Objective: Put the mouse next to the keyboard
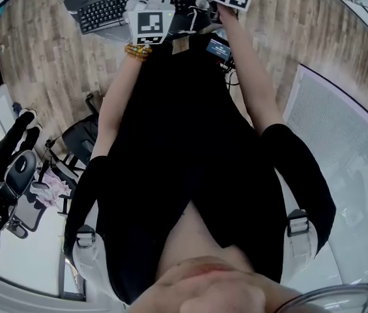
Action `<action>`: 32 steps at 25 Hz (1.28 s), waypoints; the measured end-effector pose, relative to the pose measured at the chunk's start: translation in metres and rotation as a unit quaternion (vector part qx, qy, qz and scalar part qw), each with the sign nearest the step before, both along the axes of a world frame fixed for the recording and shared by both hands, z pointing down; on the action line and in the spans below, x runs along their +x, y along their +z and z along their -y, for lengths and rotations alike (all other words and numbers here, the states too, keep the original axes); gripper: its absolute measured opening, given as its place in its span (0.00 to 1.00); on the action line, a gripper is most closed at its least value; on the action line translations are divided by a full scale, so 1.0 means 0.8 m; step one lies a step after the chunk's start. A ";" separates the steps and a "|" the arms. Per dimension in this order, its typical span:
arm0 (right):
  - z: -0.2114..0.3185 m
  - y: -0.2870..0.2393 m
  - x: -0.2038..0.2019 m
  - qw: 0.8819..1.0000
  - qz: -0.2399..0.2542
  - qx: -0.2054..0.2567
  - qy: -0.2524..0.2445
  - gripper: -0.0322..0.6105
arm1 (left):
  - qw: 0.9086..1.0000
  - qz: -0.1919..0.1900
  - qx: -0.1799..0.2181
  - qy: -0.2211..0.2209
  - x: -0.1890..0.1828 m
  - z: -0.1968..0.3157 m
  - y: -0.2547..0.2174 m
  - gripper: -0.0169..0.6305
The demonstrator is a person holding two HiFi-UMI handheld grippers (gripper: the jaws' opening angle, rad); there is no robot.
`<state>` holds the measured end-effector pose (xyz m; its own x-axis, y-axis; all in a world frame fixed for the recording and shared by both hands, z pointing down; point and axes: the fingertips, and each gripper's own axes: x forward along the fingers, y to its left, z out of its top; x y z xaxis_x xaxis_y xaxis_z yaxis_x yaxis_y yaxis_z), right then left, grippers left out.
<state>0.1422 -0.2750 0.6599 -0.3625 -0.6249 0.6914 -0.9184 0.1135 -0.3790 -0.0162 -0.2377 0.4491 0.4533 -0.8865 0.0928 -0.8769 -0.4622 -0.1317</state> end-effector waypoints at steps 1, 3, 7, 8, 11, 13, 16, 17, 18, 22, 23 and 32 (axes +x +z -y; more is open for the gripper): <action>0.002 -0.013 -0.002 1.000 0.007 0.012 0.003 0.49 | 1.000 0.000 0.002 0.001 0.001 0.001 -0.002 0.05; 0.004 -0.037 -0.005 0.999 0.016 0.037 0.005 0.49 | 1.000 -0.001 0.007 0.001 0.003 0.002 -0.008 0.05; 0.005 -0.085 -0.010 0.996 0.011 0.093 0.005 0.49 | 1.000 -0.006 0.018 0.002 0.003 0.005 -0.021 0.05; 0.003 -0.096 -0.011 0.994 0.005 0.108 0.003 0.49 | 1.000 -0.007 0.020 0.002 0.003 0.005 -0.023 0.05; -0.001 -0.131 -0.016 0.986 -0.032 0.165 -0.013 0.49 | 1.000 -0.011 0.023 0.000 0.001 0.005 -0.028 0.05; -0.006 -0.154 -0.022 0.976 -0.059 0.209 -0.026 0.46 | 1.000 -0.012 0.024 0.001 0.000 0.004 -0.029 0.05; -0.016 -0.182 -0.029 0.963 -0.075 0.258 -0.030 0.37 | 1.000 -0.012 0.023 0.004 0.000 0.000 -0.028 0.05; -0.019 -0.190 -0.030 0.959 -0.078 0.271 -0.030 0.35 | 1.000 -0.012 0.023 0.005 0.001 -0.001 -0.028 0.05; -0.022 -0.198 -0.031 0.955 -0.083 0.283 -0.030 0.34 | 1.000 -0.012 0.023 0.006 0.003 -0.002 -0.027 0.05; -0.034 -0.226 -0.037 0.936 -0.122 0.327 -0.034 0.22 | 1.000 -0.011 0.023 0.015 0.009 -0.011 -0.026 0.05; -0.038 -0.232 -0.040 0.932 -0.127 0.337 -0.036 0.22 | 1.000 -0.010 0.023 0.017 0.010 -0.013 -0.025 0.05; -0.056 -0.275 -0.063 0.907 -0.140 0.395 -0.039 0.16 | 0.999 -0.011 0.033 0.009 -0.002 -0.018 -0.034 0.05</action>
<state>0.0920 -0.2298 0.4398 -0.3059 -0.9456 0.1106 -0.9437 0.3165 0.0958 -0.0174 -0.2236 0.4219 0.4704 -0.8821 0.0250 -0.8716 -0.4688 -0.1434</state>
